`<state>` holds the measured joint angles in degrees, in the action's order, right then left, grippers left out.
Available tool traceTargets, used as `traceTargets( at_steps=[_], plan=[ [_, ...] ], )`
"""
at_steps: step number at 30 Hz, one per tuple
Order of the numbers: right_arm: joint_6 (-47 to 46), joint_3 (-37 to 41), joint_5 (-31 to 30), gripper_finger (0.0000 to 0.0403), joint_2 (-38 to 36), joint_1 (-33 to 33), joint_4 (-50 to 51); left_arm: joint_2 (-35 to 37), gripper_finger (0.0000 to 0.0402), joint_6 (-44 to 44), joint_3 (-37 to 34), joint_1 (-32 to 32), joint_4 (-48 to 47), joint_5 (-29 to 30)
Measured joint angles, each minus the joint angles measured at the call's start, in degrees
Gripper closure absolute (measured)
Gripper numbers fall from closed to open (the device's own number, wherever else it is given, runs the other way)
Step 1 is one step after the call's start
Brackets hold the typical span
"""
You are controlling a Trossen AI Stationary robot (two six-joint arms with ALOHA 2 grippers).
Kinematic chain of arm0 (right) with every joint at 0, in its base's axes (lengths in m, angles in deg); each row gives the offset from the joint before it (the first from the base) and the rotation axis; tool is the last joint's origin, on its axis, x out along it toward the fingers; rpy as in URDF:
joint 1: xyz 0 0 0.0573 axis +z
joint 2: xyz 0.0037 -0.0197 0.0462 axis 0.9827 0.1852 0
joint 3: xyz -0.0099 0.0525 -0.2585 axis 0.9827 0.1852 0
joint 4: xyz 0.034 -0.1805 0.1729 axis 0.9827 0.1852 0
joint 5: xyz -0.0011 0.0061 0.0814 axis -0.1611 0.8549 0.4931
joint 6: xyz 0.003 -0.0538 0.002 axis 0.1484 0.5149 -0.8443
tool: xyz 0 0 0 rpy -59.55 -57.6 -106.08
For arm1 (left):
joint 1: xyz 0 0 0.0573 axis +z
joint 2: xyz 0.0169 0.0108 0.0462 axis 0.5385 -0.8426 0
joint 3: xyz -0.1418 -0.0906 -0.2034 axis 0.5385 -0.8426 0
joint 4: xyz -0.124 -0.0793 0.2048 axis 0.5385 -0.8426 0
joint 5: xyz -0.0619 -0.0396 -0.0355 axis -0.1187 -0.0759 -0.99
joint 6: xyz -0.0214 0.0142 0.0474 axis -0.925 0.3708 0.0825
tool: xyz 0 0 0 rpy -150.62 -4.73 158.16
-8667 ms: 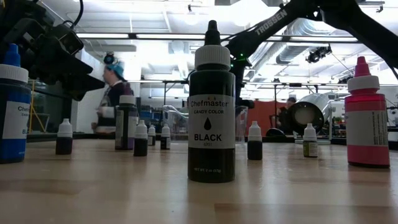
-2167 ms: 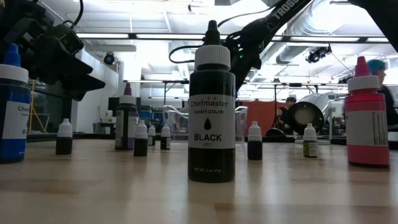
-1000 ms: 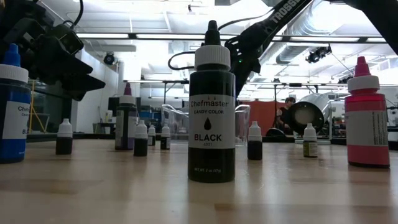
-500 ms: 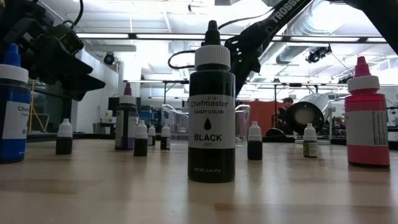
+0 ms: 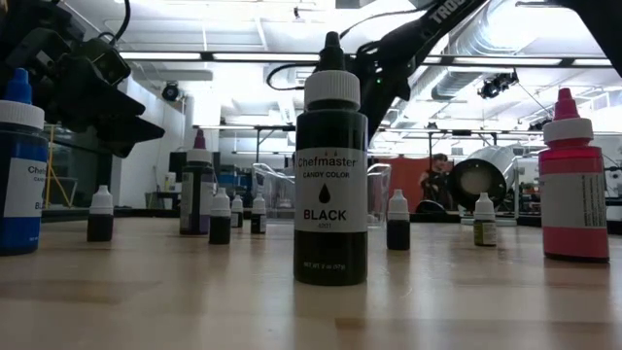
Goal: Pick & Place food coloring
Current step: Put the small purple food coloring into the transparent container
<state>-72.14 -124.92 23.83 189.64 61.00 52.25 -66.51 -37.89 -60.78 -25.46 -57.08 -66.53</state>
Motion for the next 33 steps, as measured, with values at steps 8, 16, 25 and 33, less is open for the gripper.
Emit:
traceTargets(
  at_steps=[8,16,25,33],
  plan=[
    [-1.8,0.0,-0.2,0.0356,-6.9,0.5,1.4,0.0,0.0167,0.0,0.0,0.0,0.0,0.3],
    [-7.8,0.0,-0.6,0.0356,-14.4,-0.1,0.9,0.0,0.0167,0.0,0.0,0.0,0.0,0.4],
    [-17.5,-3.3,-1.9,0.0354,-14.4,-5.6,6.9,0.0,0.0167,0.0,0.0,0.0,0.0,0.5],
    [-19.5,-6.7,-7.0,0.0353,-11.1,-10.9,14.7,0.0,0.0167,0.0,0.0,0.0,0.0,0.8]
  ],
)
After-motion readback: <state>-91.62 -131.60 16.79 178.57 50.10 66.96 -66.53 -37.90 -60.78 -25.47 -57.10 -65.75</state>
